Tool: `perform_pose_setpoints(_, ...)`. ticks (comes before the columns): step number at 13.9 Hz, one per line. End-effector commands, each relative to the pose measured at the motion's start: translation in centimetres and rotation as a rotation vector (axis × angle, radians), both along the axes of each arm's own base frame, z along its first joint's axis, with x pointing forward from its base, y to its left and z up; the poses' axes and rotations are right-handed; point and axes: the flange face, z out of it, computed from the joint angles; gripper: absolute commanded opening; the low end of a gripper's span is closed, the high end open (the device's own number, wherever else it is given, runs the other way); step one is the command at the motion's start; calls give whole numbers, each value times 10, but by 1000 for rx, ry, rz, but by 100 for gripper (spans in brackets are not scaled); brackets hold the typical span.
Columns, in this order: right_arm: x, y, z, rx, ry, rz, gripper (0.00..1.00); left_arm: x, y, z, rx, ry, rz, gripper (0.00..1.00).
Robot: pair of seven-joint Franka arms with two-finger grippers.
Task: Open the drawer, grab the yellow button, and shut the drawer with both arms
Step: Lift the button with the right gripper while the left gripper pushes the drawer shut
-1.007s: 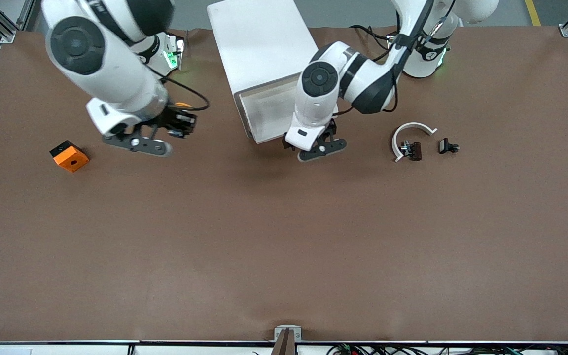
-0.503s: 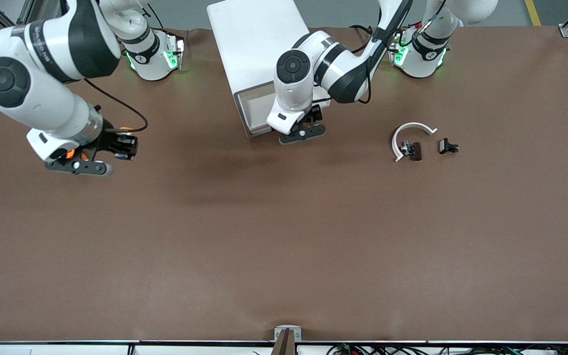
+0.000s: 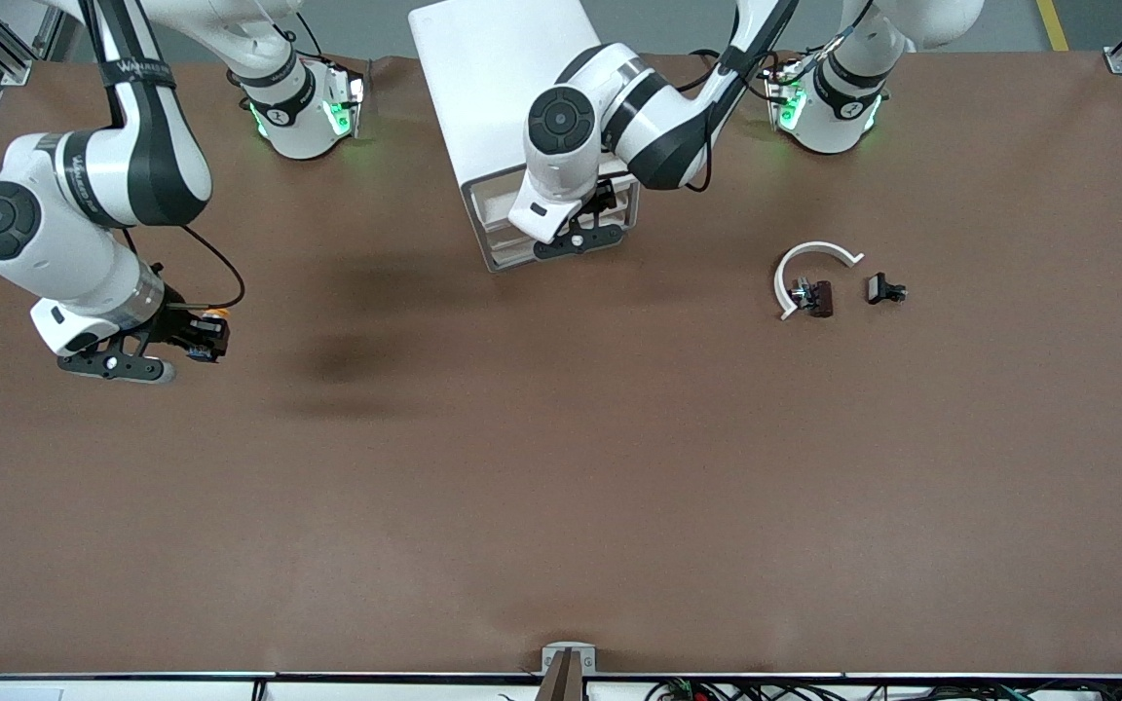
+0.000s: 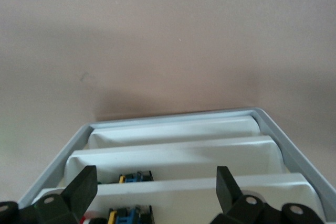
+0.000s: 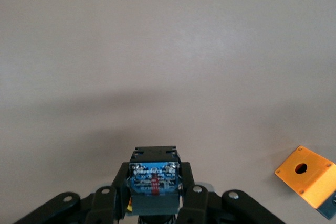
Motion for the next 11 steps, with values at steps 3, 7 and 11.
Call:
perform_pose_setpoints(3, -17, -47, -56, -7, 17, 5, 0, -28, -19, -7, -32, 92, 7, 100)
perform_pose_setpoints(7, -27, -78, -101, -3, -21, 55, 0, -34, -22, -11, -12, 106, 17, 100)
perform_pose_setpoints(11, -35, -94, -138, -4, -52, 87, 0, 26, 6, 10, -7, 20, 84, 100)
